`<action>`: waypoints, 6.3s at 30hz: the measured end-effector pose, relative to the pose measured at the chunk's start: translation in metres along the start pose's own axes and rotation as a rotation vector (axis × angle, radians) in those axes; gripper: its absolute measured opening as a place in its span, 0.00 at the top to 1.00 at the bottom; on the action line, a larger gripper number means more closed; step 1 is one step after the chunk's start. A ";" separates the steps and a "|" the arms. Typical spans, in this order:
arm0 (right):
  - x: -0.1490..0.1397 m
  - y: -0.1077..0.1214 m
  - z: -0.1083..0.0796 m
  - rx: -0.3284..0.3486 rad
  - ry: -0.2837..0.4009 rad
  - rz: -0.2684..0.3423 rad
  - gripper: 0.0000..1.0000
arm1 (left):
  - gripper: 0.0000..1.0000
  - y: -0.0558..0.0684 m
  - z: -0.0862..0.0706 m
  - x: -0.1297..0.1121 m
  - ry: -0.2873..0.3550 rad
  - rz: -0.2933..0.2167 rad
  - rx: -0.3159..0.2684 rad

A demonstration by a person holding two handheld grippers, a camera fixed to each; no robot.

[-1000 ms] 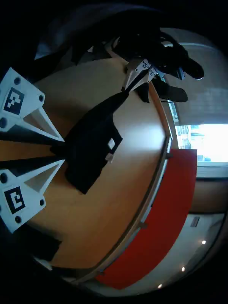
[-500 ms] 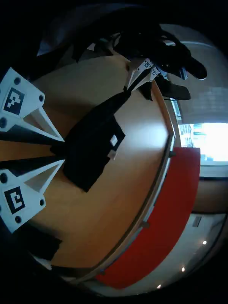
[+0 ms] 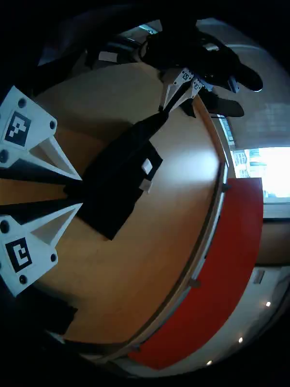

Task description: Fold towel

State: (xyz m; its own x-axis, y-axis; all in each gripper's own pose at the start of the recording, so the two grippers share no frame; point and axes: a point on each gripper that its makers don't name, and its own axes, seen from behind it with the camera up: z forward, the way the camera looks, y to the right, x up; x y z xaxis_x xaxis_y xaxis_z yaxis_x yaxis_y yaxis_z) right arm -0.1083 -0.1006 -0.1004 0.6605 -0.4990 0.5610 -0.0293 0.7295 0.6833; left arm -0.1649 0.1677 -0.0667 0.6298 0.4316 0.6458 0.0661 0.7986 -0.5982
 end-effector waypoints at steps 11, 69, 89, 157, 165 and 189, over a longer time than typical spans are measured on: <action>0.005 0.023 0.024 -0.006 -0.016 0.009 0.81 | 0.89 -0.014 0.027 0.005 -0.016 0.017 0.008; -0.008 0.076 0.124 -0.104 -0.077 0.094 0.56 | 0.35 -0.076 0.122 0.000 -0.064 0.095 0.148; 0.015 0.106 0.123 -0.186 -0.050 0.085 0.35 | 0.07 -0.116 0.108 0.026 -0.026 0.068 0.253; -0.059 0.029 0.042 -0.157 -0.026 0.131 0.16 | 0.07 -0.043 0.034 -0.078 -0.042 -0.151 0.215; -0.057 0.027 0.044 -0.133 -0.026 0.115 0.16 | 0.07 -0.043 0.028 -0.084 -0.036 -0.174 0.232; -0.046 0.026 0.058 -0.066 -0.054 0.002 0.16 | 0.07 -0.058 -0.011 -0.130 -0.005 -0.321 0.333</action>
State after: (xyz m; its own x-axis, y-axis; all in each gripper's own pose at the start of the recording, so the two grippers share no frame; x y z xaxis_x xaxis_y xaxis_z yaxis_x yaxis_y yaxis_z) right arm -0.1825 -0.0859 -0.0813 0.6189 -0.5205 0.5883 0.0199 0.7591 0.6506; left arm -0.2422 0.0604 -0.1215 0.6146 0.1419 0.7759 0.0046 0.9830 -0.1834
